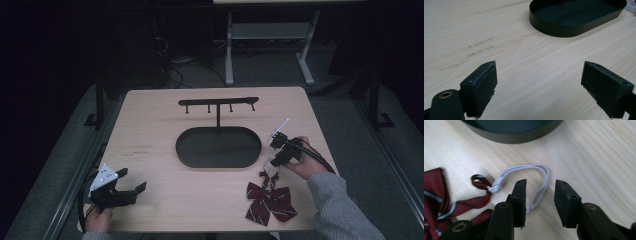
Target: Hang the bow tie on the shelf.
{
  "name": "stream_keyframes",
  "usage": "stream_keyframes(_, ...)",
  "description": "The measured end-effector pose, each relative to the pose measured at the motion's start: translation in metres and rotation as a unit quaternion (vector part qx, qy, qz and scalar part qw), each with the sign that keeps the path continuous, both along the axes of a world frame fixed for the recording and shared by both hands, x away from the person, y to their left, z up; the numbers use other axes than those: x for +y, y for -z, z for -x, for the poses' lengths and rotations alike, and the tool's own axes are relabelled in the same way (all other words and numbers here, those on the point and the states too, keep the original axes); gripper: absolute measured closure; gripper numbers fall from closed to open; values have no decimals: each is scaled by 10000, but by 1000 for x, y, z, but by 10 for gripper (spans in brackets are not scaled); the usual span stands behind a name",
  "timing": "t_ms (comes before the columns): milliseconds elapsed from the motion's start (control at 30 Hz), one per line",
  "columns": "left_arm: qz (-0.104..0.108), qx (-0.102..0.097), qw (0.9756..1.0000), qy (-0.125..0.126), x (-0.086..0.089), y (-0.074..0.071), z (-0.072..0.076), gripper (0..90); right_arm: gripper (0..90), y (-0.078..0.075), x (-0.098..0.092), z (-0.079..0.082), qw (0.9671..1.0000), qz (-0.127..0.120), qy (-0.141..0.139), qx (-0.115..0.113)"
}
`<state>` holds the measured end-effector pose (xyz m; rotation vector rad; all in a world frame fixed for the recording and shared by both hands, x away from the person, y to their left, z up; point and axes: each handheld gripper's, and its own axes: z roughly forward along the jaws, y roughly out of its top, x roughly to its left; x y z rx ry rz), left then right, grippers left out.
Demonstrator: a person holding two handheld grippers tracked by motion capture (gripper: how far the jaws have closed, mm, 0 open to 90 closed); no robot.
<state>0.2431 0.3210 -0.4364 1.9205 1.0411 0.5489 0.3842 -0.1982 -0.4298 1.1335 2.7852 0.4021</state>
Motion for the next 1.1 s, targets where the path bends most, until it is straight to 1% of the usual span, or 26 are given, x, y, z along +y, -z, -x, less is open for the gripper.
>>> stream_keyframes(33,8,0,10000,-1,0,0,0,130,640,1,0,-1,10000,-7,11,19)
stream_keyframes(67,1,1,10000,4,0,0,0,130,671,3,-1,-1,9999,-31,79,126)
stream_keyframes(133,33,8,10000,-15,0,0,0,130,675,4,-2,-2,9999,-18,104,134)
stream_keyframes(267,23,1,10000,-9,1,0,0,130,695,6,-3,-3,9998,-14,131,175)
stream_keyframes(333,31,0,10000,-7,0,0,0,130,715,9,-3,-3,9996,-11,137,232)
stream_keyframes(433,21,-2,10000,-4,1,0,0,130,745,11,-2,-3,9997,3,125,227)
stream_keyframes(467,25,-2,10000,-9,1,0,0,130,760,11,-1,-2,9998,53,131,173)
stream_keyframes(533,59,-24,10000,-32,0,0,0,130,799,9,0,-1,9998,33,128,113)
stream_keyframes(600,57,-37,10000,-31,1,0,0,130,837,8,1,1,9999,88,77,27)
stream_keyframes(633,51,-33,10000,-32,1,0,1,130,850,7,2,1,9999,92,75,23)
stream_keyframes(767,62,-32,10000,-25,1,0,0,130,863,10,2,2,9998,184,37,72)
stream_keyframes(833,56,-33,10000,-27,1,0,0,130,869,10,4,3,9996,268,-19,27)
stream_keyframes(933,40,-13,10000,-35,1,0,0,130,874,8,6,5,9996,271,-74,9)
stream_keyframes(1000,53,-20,10000,-47,2,0,1,130,878,8,6,6,9996,248,-93,66)
stream_keyframes(1100,42,-13,10000,-47,2,0,0,130,880,5,7,8,9997,186,-159,85)
